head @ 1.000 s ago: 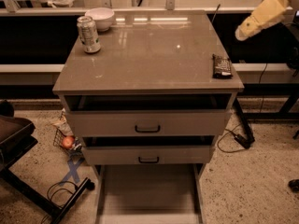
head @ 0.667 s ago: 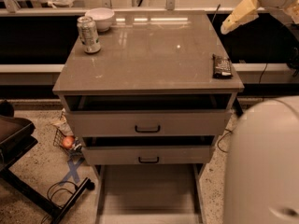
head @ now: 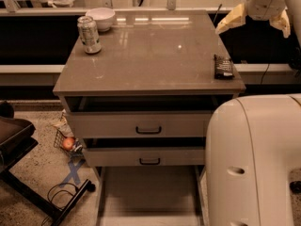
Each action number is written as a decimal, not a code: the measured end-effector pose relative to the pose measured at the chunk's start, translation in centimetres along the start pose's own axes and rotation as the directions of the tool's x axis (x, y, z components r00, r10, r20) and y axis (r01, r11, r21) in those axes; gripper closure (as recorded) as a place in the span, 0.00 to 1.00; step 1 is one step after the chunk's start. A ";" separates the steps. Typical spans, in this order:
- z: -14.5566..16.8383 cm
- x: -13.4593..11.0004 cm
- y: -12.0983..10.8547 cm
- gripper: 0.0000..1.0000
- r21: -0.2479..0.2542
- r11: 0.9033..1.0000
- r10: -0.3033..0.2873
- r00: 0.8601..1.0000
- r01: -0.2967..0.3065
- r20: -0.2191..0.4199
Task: Place rxbar chocolate into bottom drawer
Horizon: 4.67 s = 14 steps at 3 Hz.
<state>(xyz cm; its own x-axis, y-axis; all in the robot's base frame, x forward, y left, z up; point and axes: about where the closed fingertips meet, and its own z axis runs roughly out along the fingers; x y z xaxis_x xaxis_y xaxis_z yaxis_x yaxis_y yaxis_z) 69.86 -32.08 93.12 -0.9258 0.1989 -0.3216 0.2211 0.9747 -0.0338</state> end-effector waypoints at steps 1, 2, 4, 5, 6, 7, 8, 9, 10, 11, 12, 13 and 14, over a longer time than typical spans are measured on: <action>0.5 -0.7 0.3 0.00 -0.009 1.000 -0.003 1.000 0.003 0.022; 2.8 -0.4 2.2 0.00 -0.015 1.000 -0.009 1.000 0.008 -0.025; 5.9 0.1 4.1 0.00 0.045 0.999 0.029 0.995 -0.024 -0.094; 7.3 0.8 4.1 0.00 0.044 0.997 0.062 0.989 -0.057 -0.133; 8.4 1.5 4.3 0.00 0.019 0.997 0.078 0.983 -0.076 -0.165; 9.2 2.1 5.0 0.00 -0.042 0.996 0.062 0.979 -0.072 -0.196; 10.4 2.9 6.5 0.00 -0.137 0.989 0.029 0.972 -0.063 -0.235; 10.9 3.3 7.0 0.00 -0.179 0.981 0.023 0.967 -0.070 -0.252; 11.0 3.4 7.2 0.18 -0.183 0.980 0.025 0.966 -0.074 -0.257; 10.4 3.1 7.1 0.49 -0.170 0.983 0.027 0.969 -0.071 -0.246; 9.9 2.9 7.1 0.72 -0.158 0.985 0.027 0.972 -0.065 -0.234; 9.8 2.8 7.1 0.95 -0.155 0.986 0.026 0.973 -0.063 -0.230; 8.2 2.0 7.4 1.00 -0.146 0.989 0.001 0.982 -0.030 -0.191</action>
Offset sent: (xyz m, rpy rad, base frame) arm 0.0240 0.0318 -0.0411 0.0363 0.1530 0.0097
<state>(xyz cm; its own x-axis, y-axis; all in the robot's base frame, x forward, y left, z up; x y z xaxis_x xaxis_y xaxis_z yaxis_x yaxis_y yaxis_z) 72.13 -25.29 84.47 -0.9671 0.2158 -0.1348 0.2011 0.9728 0.1145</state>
